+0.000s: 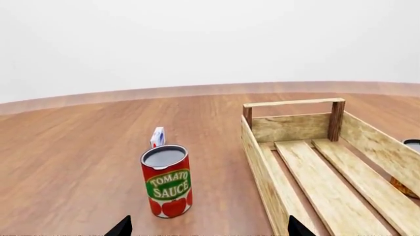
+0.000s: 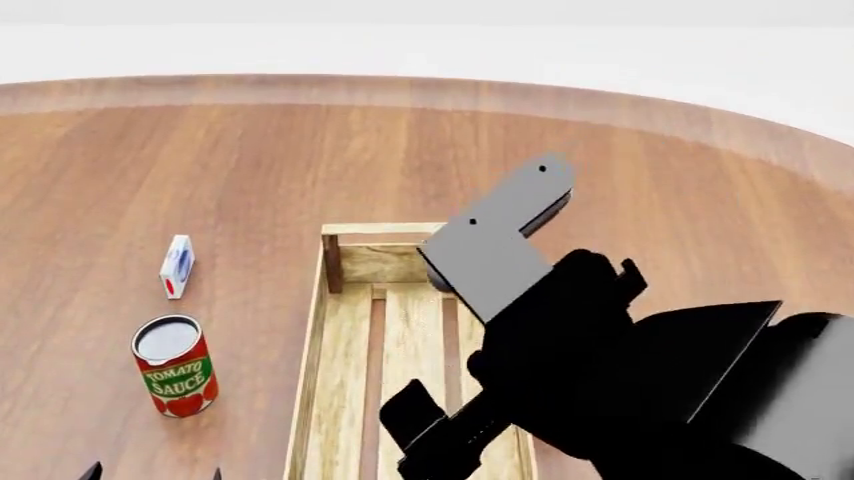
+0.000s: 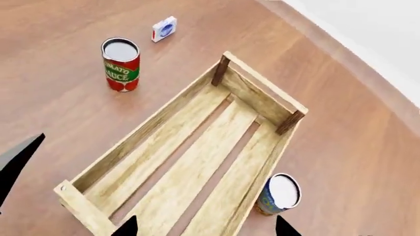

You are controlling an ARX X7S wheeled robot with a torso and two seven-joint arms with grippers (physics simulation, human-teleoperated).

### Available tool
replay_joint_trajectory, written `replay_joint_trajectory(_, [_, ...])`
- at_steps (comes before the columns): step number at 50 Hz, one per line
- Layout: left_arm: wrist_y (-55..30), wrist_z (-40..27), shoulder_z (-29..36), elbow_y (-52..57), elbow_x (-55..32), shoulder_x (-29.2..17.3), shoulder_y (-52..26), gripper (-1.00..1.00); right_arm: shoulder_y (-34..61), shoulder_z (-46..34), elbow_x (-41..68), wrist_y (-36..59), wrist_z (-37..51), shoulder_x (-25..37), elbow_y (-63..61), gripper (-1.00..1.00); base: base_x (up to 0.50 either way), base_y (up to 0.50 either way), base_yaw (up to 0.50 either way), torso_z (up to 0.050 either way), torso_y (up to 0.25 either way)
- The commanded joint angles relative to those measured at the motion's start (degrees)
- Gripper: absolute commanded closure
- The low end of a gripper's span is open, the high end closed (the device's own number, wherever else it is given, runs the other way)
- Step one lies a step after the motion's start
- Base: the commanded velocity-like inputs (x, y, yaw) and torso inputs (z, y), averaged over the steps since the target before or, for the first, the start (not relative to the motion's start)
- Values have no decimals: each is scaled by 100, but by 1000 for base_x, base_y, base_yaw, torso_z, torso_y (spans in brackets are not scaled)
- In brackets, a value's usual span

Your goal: Pick up the butter and put it in the tray.

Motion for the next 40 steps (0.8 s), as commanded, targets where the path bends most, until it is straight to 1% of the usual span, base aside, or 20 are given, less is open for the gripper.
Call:
replay_joint_trajectory(1, [45,-31,44,-66,-14,-18,-12,-100,562,-1963,-254,-61,-1169,513,-257,-100,0,0,0,0,0])
replay_joint_trajectory(11, [44,-60,69,-63,-41,-41,-21,-100,589,-2232,-283,-142,-1233,552,-282,-100,0,0,0,0,0])
replay_joint_trajectory(19, [40,-81,89,-56,-58,-55,-28,-100,591,-2324,-26,-124,-1351,625,-566,-100,0,0,0,0,0])
replay_joint_trajectory(20, [39,-83,89,-56,-64,-57,-29,-100,633,-2457,-129,-86,-1284,622,-646,-100,0,0,0,0,0])
replay_joint_trajectory(22, [38,-90,95,-54,-68,-60,-31,-100,627,-2471,3,-67,-1359,638,-726,-100,0,0,0,0,0])
replay_joint_trajectory(27, [38,-107,104,-46,-82,-71,-30,-100,641,-2598,52,-227,-1514,724,-950,-100,0,0,0,0,0])
replay_joint_trajectory(40, [32,-139,132,-46,-119,-99,-48,-100,539,-3341,-445,-706,-1875,842,-1256,-100,0,0,0,0,0])
